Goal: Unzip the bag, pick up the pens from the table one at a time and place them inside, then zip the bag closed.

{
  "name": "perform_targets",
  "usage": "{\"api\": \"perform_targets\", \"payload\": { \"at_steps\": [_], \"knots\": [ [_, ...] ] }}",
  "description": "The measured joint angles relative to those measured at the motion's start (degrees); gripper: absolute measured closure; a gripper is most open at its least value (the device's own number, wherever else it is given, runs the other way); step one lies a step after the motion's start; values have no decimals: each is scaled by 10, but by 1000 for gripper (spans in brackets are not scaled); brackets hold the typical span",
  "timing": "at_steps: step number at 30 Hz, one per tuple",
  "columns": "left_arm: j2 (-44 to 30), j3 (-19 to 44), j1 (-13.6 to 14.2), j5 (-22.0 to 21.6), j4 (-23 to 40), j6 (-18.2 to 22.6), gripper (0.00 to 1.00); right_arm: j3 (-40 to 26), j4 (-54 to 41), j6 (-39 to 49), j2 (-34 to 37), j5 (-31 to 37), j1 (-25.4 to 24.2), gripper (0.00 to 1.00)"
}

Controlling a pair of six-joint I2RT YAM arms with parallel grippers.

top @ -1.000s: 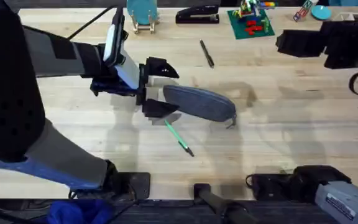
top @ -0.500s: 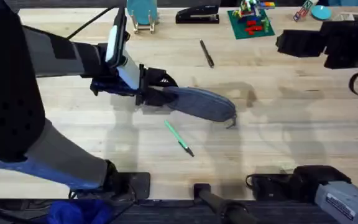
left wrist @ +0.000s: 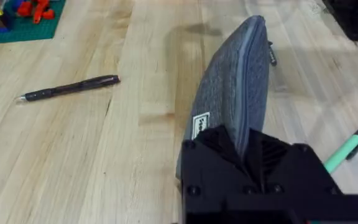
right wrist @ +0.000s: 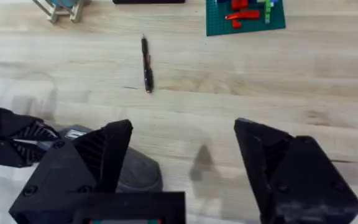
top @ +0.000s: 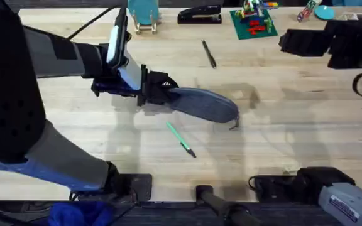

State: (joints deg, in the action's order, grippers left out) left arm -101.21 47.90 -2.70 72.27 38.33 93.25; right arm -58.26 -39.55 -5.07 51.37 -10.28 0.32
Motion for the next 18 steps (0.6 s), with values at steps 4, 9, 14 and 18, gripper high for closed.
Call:
{"api": "perform_targets", "payload": {
  "at_steps": [4,9,14,18],
  "knots": [
    [0,0,0,0,-4,0,957,0,-12,-28,-1,0,0,5],
    [0,0,1,0,-7,0,957,0,-33,-35,-25,0,0,5],
    [0,0,1,0,-7,0,957,0,-77,-33,-69,0,0,4],
    [0,0,1,0,-7,0,957,0,-135,-32,-101,0,0,4]
  ]
}}
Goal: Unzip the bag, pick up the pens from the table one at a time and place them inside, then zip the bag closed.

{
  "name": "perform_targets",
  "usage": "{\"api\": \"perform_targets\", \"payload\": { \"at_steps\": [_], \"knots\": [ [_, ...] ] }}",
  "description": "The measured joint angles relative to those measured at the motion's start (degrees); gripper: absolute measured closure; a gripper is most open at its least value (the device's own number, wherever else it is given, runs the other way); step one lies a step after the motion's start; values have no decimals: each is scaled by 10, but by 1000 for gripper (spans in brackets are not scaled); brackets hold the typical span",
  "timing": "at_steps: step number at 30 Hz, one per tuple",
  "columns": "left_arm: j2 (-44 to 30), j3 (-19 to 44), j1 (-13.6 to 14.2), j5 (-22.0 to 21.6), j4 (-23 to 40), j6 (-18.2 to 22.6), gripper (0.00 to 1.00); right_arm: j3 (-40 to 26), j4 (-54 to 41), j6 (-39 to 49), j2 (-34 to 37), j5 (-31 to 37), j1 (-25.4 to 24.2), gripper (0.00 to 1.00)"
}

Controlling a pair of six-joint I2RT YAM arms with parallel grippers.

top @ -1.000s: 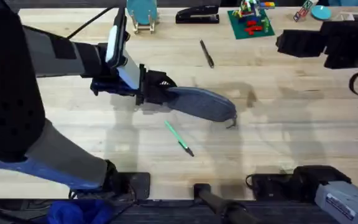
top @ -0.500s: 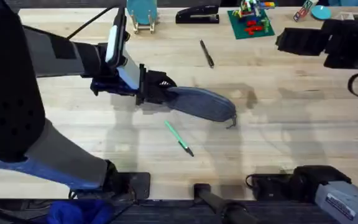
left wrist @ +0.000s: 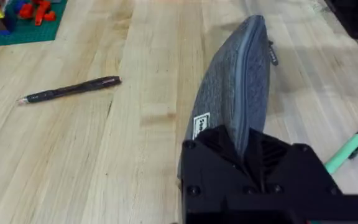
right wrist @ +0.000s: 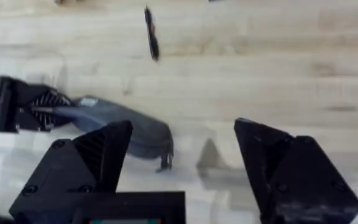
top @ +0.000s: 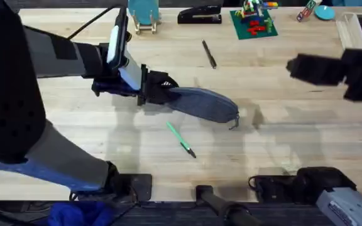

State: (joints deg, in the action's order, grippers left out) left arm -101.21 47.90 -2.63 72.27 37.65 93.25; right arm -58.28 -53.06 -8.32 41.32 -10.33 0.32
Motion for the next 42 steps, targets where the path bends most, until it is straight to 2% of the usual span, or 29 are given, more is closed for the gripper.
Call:
{"api": "perform_targets", "payload": {
  "at_steps": [6,14,24,35,42],
  "knots": [
    [0,0,0,0,0,0,957,0,-78,0,-49,0,0,3],
    [0,0,0,0,0,0,957,0,-148,0,-57,-22,0,4],
    [0,0,0,0,0,0,958,0,-149,6,-57,-40,0,4],
    [0,0,0,0,0,0,958,0,-148,88,-56,-41,0,4],
    [0,0,0,0,0,0,958,44,-113,93,-56,-41,3,4]
  ]
}}
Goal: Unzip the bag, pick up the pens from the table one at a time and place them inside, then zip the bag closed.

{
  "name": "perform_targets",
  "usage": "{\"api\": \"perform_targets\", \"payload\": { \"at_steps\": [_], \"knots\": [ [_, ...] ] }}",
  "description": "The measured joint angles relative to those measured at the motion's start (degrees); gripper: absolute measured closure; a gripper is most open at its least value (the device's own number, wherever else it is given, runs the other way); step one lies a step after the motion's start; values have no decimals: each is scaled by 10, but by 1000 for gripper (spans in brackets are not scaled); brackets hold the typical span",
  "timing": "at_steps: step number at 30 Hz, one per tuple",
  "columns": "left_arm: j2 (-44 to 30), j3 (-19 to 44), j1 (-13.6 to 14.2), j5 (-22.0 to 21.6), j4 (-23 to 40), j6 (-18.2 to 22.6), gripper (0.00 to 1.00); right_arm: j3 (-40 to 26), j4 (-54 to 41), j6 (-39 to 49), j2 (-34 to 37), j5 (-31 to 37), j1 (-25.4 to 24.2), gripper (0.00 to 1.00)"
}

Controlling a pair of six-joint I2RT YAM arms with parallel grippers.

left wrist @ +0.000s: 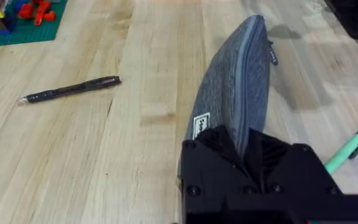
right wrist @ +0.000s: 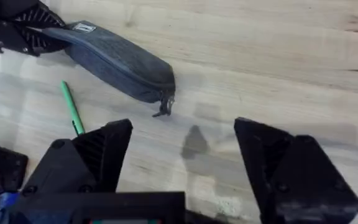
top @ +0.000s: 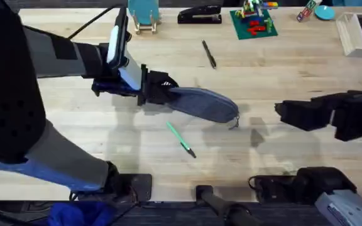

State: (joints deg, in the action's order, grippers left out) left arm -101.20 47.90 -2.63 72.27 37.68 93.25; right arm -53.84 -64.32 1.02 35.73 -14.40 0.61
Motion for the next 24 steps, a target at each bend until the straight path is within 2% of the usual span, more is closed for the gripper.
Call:
{"api": "perform_targets", "payload": {
  "at_steps": [5,13,19,24],
  "knots": [
    [0,0,0,0,0,0,958,47,28,-8,-18,0,13,4],
    [0,0,0,0,0,0,958,54,32,-32,-35,14,52,4],
    [0,0,0,0,0,0,958,64,43,-86,-16,24,113,4],
    [0,0,0,0,0,0,958,69,43,-158,40,87,190,4]
  ]
}}
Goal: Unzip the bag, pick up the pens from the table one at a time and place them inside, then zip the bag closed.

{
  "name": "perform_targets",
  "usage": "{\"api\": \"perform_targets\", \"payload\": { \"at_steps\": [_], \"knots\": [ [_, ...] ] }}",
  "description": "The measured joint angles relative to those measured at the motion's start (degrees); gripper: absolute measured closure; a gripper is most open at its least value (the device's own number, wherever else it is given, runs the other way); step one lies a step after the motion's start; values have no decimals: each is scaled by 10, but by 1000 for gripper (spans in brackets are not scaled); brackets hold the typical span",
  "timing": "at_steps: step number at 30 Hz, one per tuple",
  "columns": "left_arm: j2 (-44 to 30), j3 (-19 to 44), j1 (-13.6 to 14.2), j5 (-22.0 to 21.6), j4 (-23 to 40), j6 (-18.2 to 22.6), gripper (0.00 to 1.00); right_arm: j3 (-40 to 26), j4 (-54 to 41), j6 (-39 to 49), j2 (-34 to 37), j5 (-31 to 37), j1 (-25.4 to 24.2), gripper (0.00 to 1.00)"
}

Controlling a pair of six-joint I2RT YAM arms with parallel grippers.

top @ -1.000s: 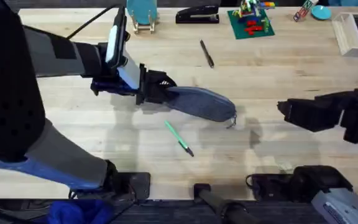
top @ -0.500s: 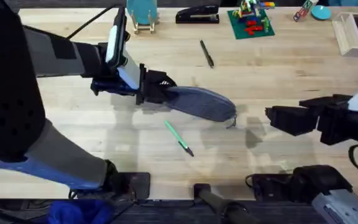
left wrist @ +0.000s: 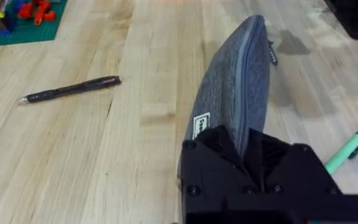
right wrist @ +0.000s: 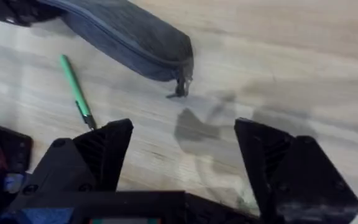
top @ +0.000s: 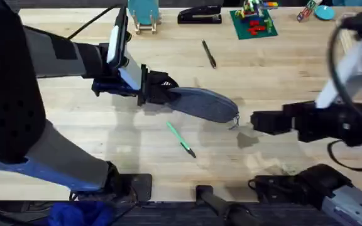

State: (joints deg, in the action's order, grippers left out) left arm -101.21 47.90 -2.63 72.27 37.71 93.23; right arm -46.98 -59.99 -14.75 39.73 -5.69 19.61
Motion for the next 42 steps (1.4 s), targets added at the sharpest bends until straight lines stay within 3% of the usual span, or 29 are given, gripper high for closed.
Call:
{"api": "perform_targets", "payload": {
  "at_steps": [9,16,31,42],
  "knots": [
    [0,0,0,0,0,0,958,30,46,-137,51,156,183,4],
    [0,0,0,0,0,0,958,85,110,-216,51,229,267,3],
    [0,0,0,0,0,0,958,165,180,-265,51,256,279,4],
    [0,0,0,0,0,0,958,170,220,-273,61,238,279,3]
  ]
}}
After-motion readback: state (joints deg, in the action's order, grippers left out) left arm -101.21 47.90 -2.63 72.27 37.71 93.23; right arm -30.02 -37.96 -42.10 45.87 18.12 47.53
